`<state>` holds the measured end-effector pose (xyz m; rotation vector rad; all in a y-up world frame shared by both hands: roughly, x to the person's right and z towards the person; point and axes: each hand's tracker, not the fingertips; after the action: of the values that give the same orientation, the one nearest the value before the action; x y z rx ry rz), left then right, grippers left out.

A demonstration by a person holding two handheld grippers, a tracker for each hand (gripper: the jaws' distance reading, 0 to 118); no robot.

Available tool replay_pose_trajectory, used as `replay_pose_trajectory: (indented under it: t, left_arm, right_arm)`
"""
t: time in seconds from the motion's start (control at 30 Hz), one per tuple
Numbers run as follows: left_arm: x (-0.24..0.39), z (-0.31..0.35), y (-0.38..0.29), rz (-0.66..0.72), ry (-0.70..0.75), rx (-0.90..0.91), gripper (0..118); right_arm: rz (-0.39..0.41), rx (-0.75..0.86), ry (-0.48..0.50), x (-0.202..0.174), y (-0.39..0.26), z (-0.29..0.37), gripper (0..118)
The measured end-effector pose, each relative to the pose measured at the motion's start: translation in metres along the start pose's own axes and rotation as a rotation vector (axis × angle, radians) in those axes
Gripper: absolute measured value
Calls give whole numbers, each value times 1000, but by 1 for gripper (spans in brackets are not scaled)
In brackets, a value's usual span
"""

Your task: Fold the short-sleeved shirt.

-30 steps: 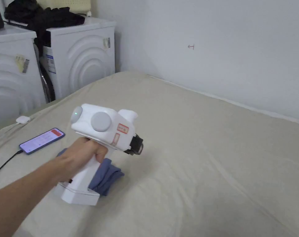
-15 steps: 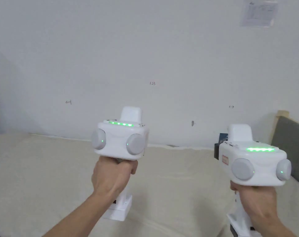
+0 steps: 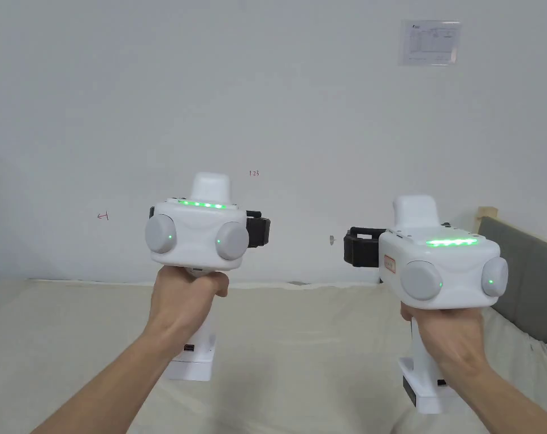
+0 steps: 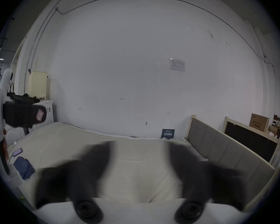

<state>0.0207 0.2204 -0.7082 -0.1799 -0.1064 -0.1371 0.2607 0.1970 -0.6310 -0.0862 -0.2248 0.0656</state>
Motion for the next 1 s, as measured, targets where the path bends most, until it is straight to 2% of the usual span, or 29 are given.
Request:
replay_pose_trajectory:
  t: [0.1,0.2,0.27,0.3,0.47,0.57,0.73,0.8,0.9,1.0]
  left_arm:
    - [-7,-6,5,33,-22,-16,118]
    - [-17,10,10,134,-106,-48,118]
    - [-21,8,14,188,-83,-68,118]
    - [-22,9,16,190,-94,-68,118]
    - [-16,27,26,100,53,-72,118]
    - [-17,35,22,22,46,-29,118]
    - [-30,37,28,148,26,-52,118]
    - [-29,39,28,109,38,-110,118]
    - [-35,41,22,84,43,6,118]
    - [-44,43,21,106,24,-7,118]
  right_arm:
    - [5,-10,-17,4,5,1,118]
    - [26,-9,-21,1,8,5,118]
    - [26,-13,-15,1,9,7,118]
    - [24,-15,45,2,8,1,118]
    - [31,-35,35,1,13,2,118]
    - [18,-40,49,3,18,6,118]
    - [14,-34,46,5,25,7,118]
    - [-10,-28,62,6,27,8,118]
    - [-16,-17,61,5,31,14,118]
    - [-7,-7,69,3,33,17,118]
